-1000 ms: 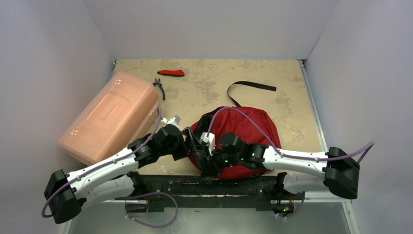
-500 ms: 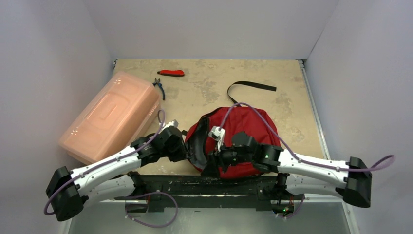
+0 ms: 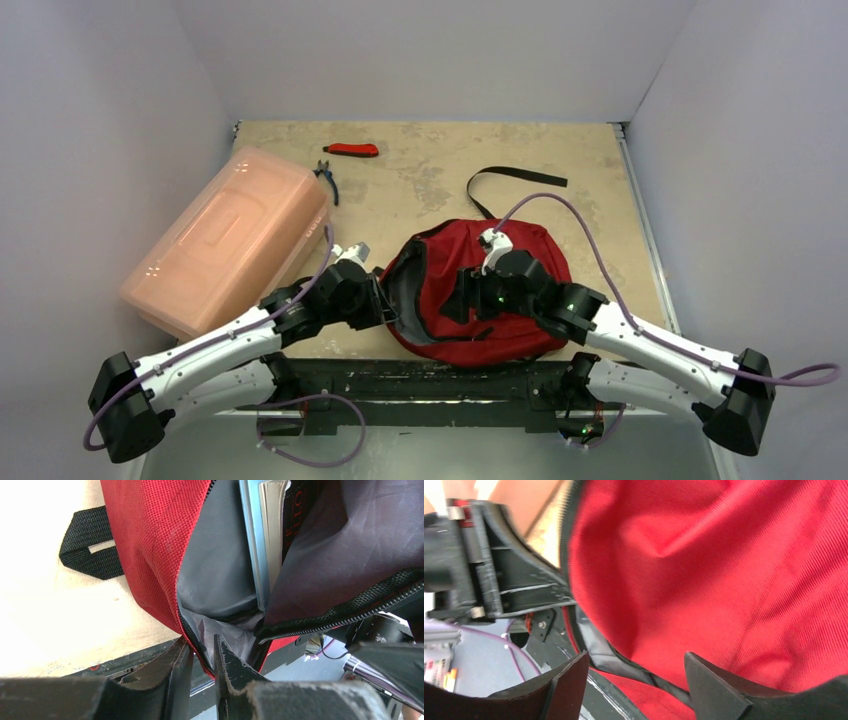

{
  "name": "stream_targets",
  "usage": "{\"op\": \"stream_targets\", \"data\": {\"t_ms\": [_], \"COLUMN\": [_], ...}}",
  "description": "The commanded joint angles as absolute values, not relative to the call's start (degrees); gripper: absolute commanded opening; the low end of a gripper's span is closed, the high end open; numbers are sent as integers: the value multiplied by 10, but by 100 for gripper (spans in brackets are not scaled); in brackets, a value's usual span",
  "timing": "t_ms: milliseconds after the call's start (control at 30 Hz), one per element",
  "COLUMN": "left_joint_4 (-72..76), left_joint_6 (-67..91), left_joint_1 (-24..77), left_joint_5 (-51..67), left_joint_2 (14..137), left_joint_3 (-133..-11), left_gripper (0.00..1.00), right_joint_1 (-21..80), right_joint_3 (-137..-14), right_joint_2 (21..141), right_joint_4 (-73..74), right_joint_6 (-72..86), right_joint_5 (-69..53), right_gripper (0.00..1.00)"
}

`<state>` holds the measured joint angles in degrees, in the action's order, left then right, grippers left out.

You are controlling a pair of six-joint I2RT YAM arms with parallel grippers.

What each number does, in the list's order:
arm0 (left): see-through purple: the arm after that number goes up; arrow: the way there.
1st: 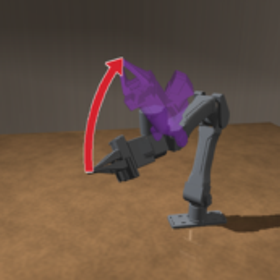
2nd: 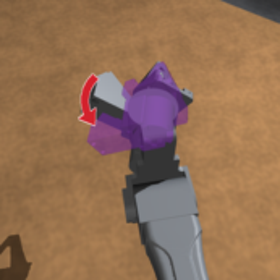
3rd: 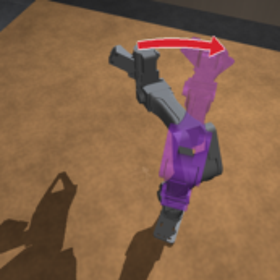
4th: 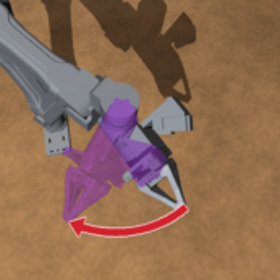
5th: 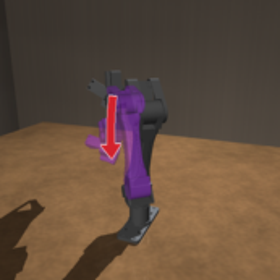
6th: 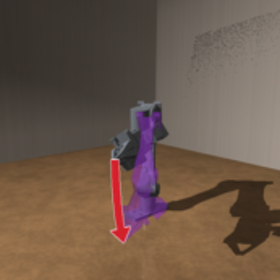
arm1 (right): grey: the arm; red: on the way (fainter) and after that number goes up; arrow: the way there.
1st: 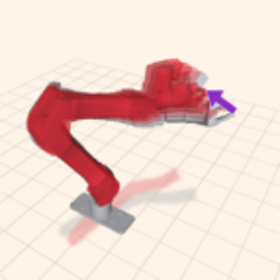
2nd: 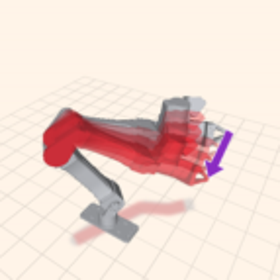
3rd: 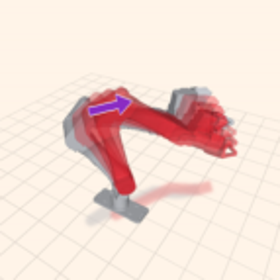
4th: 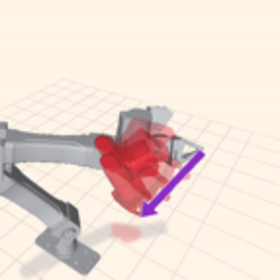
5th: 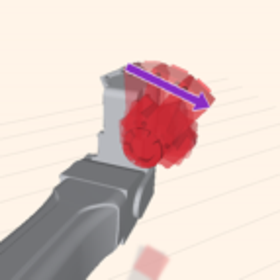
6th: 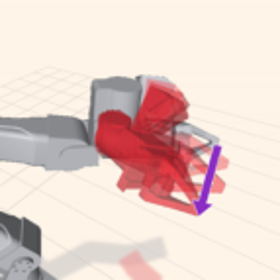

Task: Pack the student bag
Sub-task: Zip the student bag at the center of the board.

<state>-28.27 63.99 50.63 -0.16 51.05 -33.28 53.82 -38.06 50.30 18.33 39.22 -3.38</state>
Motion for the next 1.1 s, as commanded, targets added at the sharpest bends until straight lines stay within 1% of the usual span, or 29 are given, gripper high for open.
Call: {"op": "stream_targets", "data": {"t_ms": [0, 33, 133, 167, 233, 300, 333, 467, 600, 667, 733, 867, 967, 1067], "left_joint_4": [-253, -253, -252, -251, -247, -244, -243, -241, -243, -239, -233, -228, -226, -228], "left_joint_6": [610, 606, 597, 596, 595, 596, 595, 594, 593, 595, 595, 595, 596, 597], "left_joint_1": [504, 505, 504, 504, 504, 505, 504, 504, 504, 505, 504, 505, 505, 505], "left_joint_5": [20, 21, 21, 21, 24, 25, 27, 30, 32, 34, 37, 39, 40, 40], "left_joint_2": [509, 505, 503, 505, 508, 510, 510, 506, 501, 499, 501, 508, 507, 501], "left_joint_3": [-340, -339, -338, -338, -338, -335, -334, -331, -331, -328, -329, -331, -329, -326], "left_gripper": [20, 21, 21, 21, 21, 22, 21, 22, 22, 22, 22, 22, 22, 22], "right_joint_1": [539, 539, 539, 539, 539, 539, 539, 539, 539, 539, 539, 539, 539, 539], "right_joint_3": [-442, -443, -432, -429, -417, -399, -387, -346, -332, -323, -315, -312, -303, -293], "right_joint_2": [520, 514, 477, 461, 429, 405, 396, 392, 436, 443, 444, 446, 448, 455], "right_joint_4": [332, 356, 420, 439, 467, 481, 485, 417, 395, 385, 378, 375, 361, 345], "right_joint_6": [463, 483, 548, 563, 587, 607, 620, 626, 645, 652, 662, 677, 689, 699], "right_joint_5": [46, 45, 57, 62, 62, 67, 66, 50, 62, 75, 88, 114, 122, 117], "right_gripper": [67, 65, 63, 60, 56, 54, 54, 53, 38, 35, 34, 35, 41, 44]}}
